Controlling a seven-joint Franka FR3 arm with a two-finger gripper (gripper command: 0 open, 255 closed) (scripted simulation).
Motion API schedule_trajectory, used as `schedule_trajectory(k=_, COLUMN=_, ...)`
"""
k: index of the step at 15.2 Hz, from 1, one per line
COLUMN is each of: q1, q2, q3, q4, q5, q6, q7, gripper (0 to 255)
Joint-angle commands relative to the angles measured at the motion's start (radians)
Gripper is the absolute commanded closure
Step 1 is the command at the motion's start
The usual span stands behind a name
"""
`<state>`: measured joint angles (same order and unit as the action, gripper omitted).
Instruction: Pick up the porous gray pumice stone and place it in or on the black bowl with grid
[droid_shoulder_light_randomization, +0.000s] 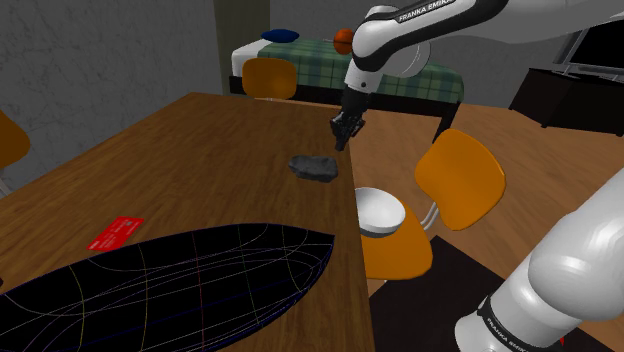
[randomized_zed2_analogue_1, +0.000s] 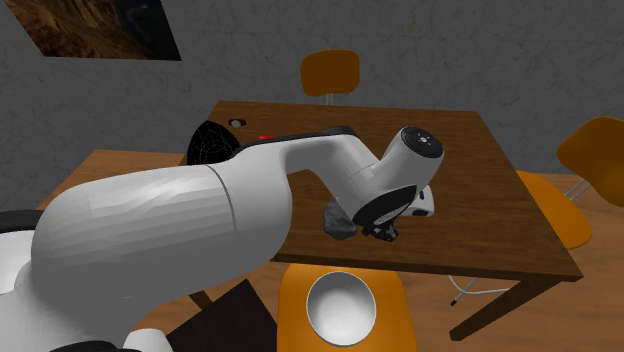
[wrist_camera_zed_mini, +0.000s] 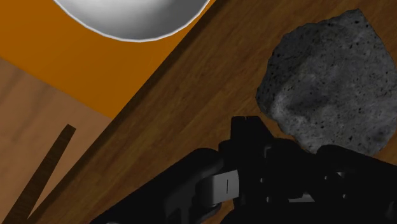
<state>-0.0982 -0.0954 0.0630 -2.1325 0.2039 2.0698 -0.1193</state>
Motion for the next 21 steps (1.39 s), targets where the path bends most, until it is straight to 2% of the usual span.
schedule_trajectory(k=1, q1=0.000, q2=0.000, q3=0.000, q4=0.000, q5=0.000, q6=0.000, q7=0.000, gripper=255)
schedule_trajectory(k=4, q1=0.000, q2=0.000, q3=0.000, q4=0.000, q5=0.000, q6=0.000, q7=0.000, gripper=255)
schedule_trajectory(k=5, q1=0.000, q2=0.000, q3=0.000, q4=0.000, q5=0.000, q6=0.000, q7=0.000, gripper=0)
schedule_trajectory(k=16, q1=0.158, q2=0.314, q3=0.140, q4=0.429, q5=-0.244, q6=-0.218, q7=-0.009, gripper=0)
schedule_trajectory(k=21, q1=0.158, q2=0.323, q3=0.138, q4=0.373, q5=-0.247, q6=-0.154, q7=-0.008, gripper=0)
